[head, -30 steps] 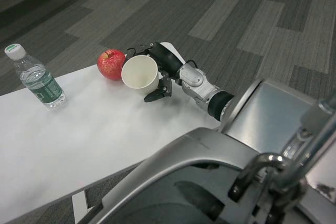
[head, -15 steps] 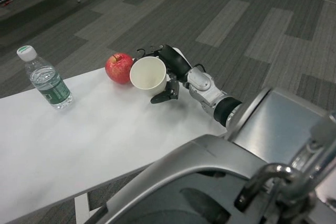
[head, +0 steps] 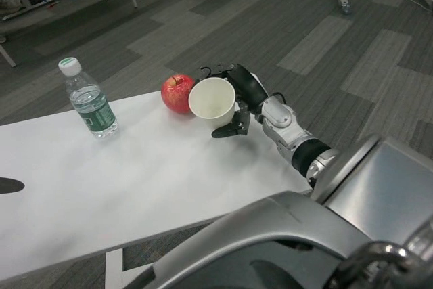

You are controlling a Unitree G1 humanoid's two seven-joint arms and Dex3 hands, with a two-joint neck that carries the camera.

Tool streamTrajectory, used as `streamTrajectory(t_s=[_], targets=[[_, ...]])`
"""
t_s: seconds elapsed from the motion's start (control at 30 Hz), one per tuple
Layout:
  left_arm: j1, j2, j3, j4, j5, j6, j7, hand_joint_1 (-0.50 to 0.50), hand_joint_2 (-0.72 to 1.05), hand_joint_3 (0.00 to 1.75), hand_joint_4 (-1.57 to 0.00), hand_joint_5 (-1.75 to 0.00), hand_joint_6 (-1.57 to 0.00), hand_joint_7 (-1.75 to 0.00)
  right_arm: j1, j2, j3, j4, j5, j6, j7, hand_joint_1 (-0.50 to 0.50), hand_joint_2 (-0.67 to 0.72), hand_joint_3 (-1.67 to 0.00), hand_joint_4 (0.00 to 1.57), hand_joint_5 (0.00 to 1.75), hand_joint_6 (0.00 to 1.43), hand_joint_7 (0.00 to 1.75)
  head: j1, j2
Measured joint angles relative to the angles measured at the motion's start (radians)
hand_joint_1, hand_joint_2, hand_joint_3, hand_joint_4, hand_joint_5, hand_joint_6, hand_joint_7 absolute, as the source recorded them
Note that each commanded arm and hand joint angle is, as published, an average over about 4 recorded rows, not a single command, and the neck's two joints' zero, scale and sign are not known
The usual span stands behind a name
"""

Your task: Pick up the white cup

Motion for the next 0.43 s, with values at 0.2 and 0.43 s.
streamTrajectory(t_s=[0.2,0.43], targets=[[0.000,0.000,0.000,0.006,0.010,0.002,-0.017,-0.50,-0.55,0.09,0.00,-0.31,0.00,-0.14,-0.004,0.000,0.000,0.005,0.000,0.001,0.000,0.38,0.66,-1.59,1.48,1.65,1.37,1.19,0.020,0.002],[0.000,0.000,0.000,0.006,0.014,0.002,-0.031,-0.50,-0.55,0.09,0.00,-0.31,0.00,-0.14,-0.007,0.000,0.001,0.006,0.000,0.004,0.000,0.38,0.66,-1.59,1.48,1.65,1.37,1.19,0.029,0.008]])
